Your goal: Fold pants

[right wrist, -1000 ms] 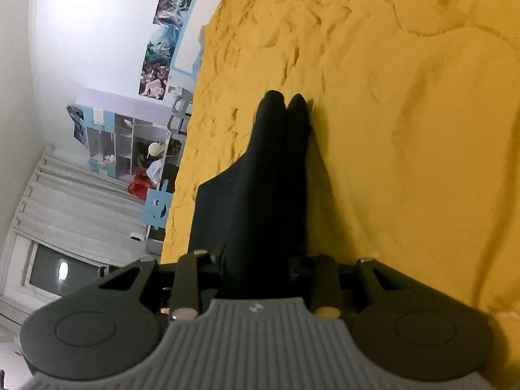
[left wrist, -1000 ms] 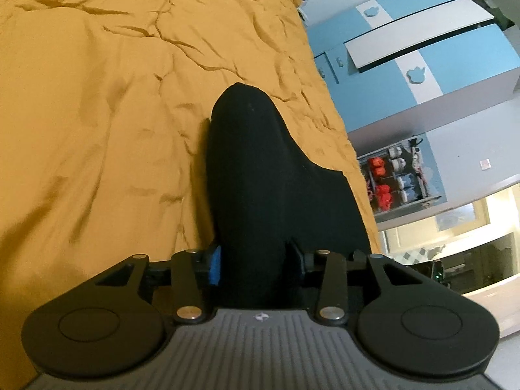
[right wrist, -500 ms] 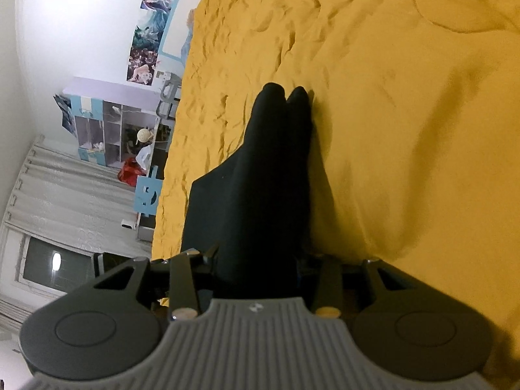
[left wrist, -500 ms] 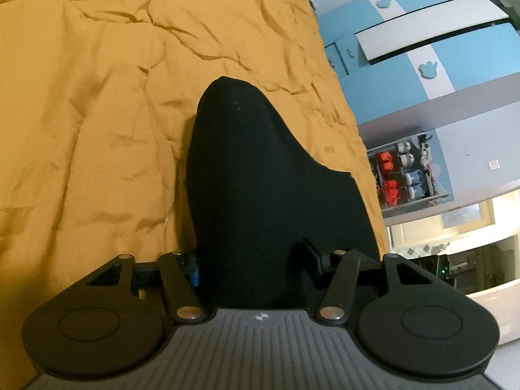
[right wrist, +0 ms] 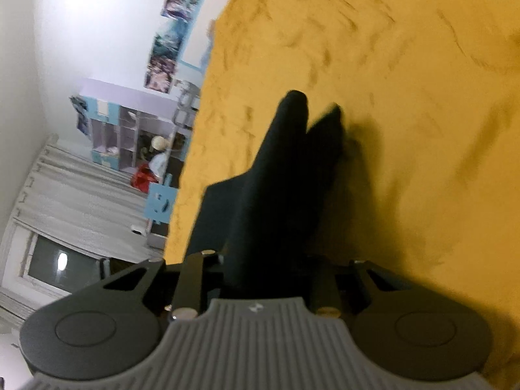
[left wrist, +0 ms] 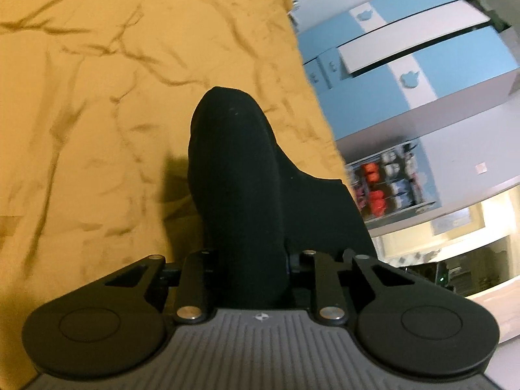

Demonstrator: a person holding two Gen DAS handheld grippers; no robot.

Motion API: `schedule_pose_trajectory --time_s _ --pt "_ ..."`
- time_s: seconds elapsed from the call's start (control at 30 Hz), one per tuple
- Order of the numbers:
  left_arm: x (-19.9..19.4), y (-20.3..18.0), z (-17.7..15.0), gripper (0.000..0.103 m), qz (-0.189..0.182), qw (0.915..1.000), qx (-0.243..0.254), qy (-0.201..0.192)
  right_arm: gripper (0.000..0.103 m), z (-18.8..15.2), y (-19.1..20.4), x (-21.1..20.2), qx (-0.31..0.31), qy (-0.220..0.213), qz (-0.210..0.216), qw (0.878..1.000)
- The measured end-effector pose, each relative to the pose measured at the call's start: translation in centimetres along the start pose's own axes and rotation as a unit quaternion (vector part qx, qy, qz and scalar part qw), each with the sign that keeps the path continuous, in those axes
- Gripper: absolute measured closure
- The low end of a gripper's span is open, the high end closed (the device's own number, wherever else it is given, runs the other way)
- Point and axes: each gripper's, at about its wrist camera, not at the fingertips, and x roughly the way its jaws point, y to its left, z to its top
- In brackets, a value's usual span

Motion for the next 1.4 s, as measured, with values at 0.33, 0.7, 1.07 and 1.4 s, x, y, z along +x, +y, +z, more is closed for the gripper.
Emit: schedule_pose_trajectory --time_s 0.33,0.7,1.07,1.4 --pt "0.5 -3.4 -1.9 0.075 -0.002 0.9995 0.030 0.009 0.083 -1.3 2.6 -5.1 -0.026 -0.019 -0.024 0.999" --pt "2.9 -4.9 -2.8 0.075 0.001 0.9981 0.043 0.044 0.083 -2.9 0.9 -9.3 -0.009 -0.036 -0.036 0.999" --pt "6.5 -9.2 0.0 0.074 -0.018 0.9970 0.056 0.051 0.082 2.3 2.1 -13.6 -0.043 -0.056 -0.047 0.996" --pt "12.4 -14.7 4.9 0.074 -0.042 0.9945 0.090 0.033 0.083 12.3 2.1 -16.5 -0.061 -0.090 -0.053 0.993"
